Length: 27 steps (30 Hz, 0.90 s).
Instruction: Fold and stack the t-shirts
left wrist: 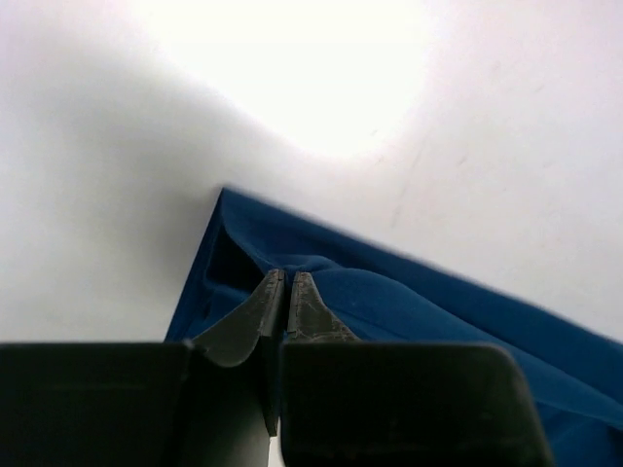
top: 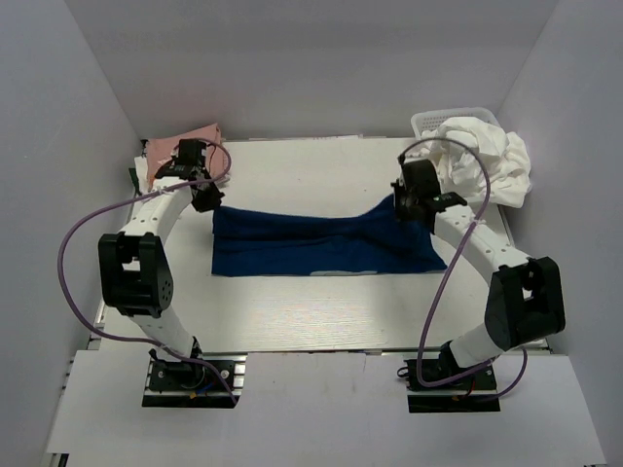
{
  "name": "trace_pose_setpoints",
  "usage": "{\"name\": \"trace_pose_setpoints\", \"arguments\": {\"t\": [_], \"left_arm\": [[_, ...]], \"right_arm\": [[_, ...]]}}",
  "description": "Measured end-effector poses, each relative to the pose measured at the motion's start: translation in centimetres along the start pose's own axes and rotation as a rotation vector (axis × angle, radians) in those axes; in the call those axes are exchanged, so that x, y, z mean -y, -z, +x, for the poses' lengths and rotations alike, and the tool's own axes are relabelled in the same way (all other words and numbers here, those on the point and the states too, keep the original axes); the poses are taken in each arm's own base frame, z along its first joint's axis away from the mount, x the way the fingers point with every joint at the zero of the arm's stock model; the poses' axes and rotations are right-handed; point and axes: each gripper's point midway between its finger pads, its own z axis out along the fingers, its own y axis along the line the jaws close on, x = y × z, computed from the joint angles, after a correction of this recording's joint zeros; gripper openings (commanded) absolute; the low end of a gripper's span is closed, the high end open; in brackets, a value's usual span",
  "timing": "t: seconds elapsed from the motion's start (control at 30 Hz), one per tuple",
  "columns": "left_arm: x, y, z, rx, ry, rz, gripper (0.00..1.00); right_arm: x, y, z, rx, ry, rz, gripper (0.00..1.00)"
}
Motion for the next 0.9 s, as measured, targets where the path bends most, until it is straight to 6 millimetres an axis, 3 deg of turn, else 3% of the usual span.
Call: {"name": "trace_pose_setpoints", "arguments": {"t": [0.13, 0.23, 0.33, 0.43, 0.57, 0.8, 0.9], "left_arm": [[1.8, -1.0, -2.5, 0.032, 0.000, 0.028, 0.00], [2.5, -2.3, -3.4, 0.028, -0.003, 0.025, 0.00], [3.0, -3.6, -4.0, 0.020, -0.011, 0.020, 0.00], [3.1, -4.5, -4.0, 0.004, -0.018, 0.012, 0.00], [3.1, -4.7, -3.7, -0.019, -0.029, 0.011, 0.00], [2.3, -4.8, -2.8, -0.041, -0.040, -0.007, 0.00], [1.2, -4.5, -0.9, -0.068, -0.046, -0.014, 0.00]], "right_arm": [[0.9, 0.6, -8.0, 0.171, 0.048, 0.076, 0.00], [1.0, -0.6, -13.0, 0.252, 0.107, 0.114, 0.00], [1.0, -2.5, -15.0, 0.264, 0.179, 0.139, 0.00], [1.3, -3.9, -14.5, 0.233, 0.240, 0.160, 0.00], [1.8, -4.0, -13.5, 0.216, 0.288, 0.176, 0.00], [3.5, -0.9, -7.3, 0.155, 0.324, 0.196, 0.00], [3.6, 0.7, -5.2, 0.168, 0.308, 0.176, 0.00]]}}
